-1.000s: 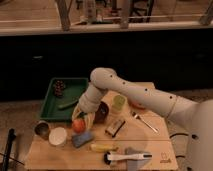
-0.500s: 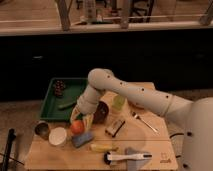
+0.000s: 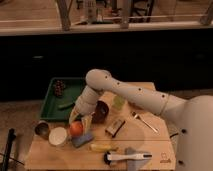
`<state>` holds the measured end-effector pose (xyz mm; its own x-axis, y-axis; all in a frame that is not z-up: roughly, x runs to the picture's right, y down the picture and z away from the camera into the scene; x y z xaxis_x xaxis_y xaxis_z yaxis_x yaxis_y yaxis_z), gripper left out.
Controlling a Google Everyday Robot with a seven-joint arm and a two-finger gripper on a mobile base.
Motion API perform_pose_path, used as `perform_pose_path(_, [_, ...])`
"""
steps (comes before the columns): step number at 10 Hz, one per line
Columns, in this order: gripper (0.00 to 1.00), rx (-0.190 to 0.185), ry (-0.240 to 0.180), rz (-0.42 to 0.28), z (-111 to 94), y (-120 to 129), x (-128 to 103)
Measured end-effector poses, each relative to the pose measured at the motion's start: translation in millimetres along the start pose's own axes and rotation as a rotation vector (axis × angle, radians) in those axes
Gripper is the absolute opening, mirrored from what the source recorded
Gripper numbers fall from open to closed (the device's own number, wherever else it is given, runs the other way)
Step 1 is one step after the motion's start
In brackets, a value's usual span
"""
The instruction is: Place apple in paper cup
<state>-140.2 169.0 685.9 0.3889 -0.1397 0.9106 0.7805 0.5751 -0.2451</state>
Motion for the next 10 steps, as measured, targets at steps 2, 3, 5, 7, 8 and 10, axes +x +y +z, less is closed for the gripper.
perform_pose_path(2, [0.00,-0.011,-0.003,-0.006,2,-1,1])
perform_pose_path(3, [0.00,-0.011,-0.004,-0.015,3,-4,0])
perform_pose_path(5, [0.00,-0.029,-0.011,-0.049,6,-12,-6])
perform_pose_path(7, [0.00,-0.052,-0.018,-0.083,10,-21,-13])
perform_pose_path(8, [0.00,-0.066,-0.023,-0.106,12,-26,-17])
perform_pose_path(10, [0.00,-0.090,-0.033,-0.143,17,-36,-25])
